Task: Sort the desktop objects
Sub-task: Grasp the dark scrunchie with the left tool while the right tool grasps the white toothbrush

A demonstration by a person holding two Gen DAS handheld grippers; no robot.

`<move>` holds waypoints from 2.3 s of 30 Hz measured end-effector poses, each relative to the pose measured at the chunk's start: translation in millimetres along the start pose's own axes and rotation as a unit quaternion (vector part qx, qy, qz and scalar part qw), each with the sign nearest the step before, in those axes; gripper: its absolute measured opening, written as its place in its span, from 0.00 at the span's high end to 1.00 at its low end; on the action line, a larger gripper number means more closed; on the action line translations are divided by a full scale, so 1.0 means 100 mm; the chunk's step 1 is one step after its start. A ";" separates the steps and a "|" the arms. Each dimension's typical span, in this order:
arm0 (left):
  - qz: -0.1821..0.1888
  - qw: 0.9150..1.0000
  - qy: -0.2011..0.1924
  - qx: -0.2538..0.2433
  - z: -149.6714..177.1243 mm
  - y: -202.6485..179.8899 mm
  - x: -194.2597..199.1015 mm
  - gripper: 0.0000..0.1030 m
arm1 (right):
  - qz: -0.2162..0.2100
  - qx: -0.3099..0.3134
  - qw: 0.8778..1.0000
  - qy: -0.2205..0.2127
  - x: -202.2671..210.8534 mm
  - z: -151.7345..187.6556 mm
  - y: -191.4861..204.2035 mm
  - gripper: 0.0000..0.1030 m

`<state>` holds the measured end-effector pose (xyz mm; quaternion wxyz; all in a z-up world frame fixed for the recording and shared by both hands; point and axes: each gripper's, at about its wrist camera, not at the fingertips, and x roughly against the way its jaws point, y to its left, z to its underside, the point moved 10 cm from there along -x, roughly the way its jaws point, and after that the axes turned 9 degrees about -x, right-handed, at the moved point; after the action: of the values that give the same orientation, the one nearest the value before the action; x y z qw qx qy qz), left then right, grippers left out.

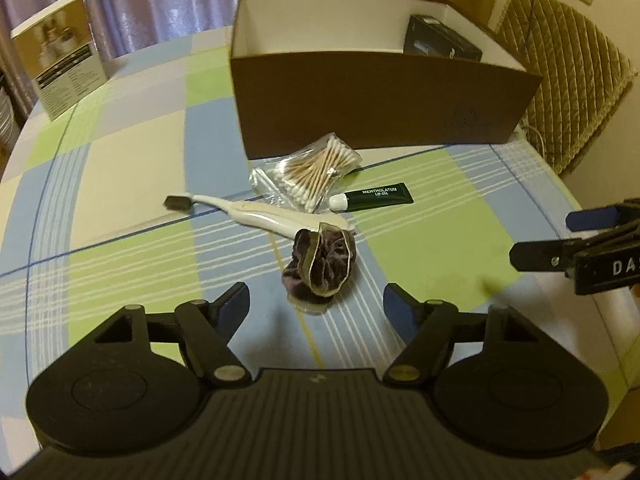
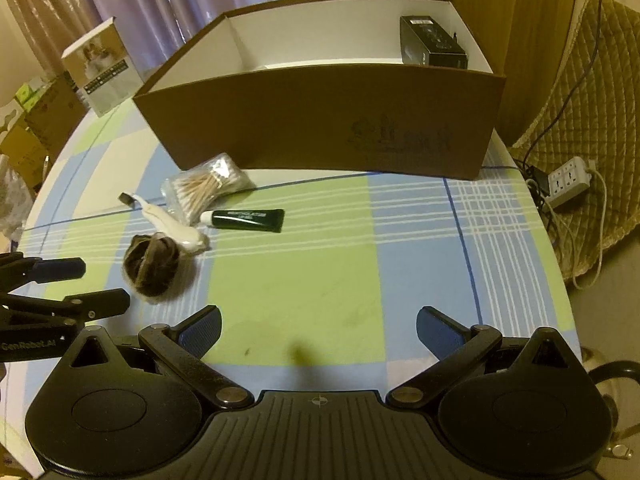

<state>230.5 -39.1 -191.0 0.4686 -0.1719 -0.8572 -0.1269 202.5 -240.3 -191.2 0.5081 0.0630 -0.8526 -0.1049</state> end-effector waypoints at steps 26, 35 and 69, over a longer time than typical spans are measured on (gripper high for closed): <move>-0.021 1.000 0.007 0.006 0.10 0.53 -0.43 0.78 | -0.054 0.074 0.996 0.016 -0.55 -0.26 0.58 0.02; -0.078 0.991 0.033 0.104 0.54 1.28 -0.22 0.78 | -0.162 0.211 0.964 -0.017 -0.73 -0.29 1.45 0.29; -0.074 0.989 0.036 0.121 0.66 1.30 -0.11 0.77 | -0.134 0.298 0.944 0.046 -1.04 0.39 1.76 0.83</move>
<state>239.8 101.9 -227.7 0.5060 -0.0450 -0.8590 -0.0632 218.0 -43.1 -255.5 0.4861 0.3294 -0.8045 0.0897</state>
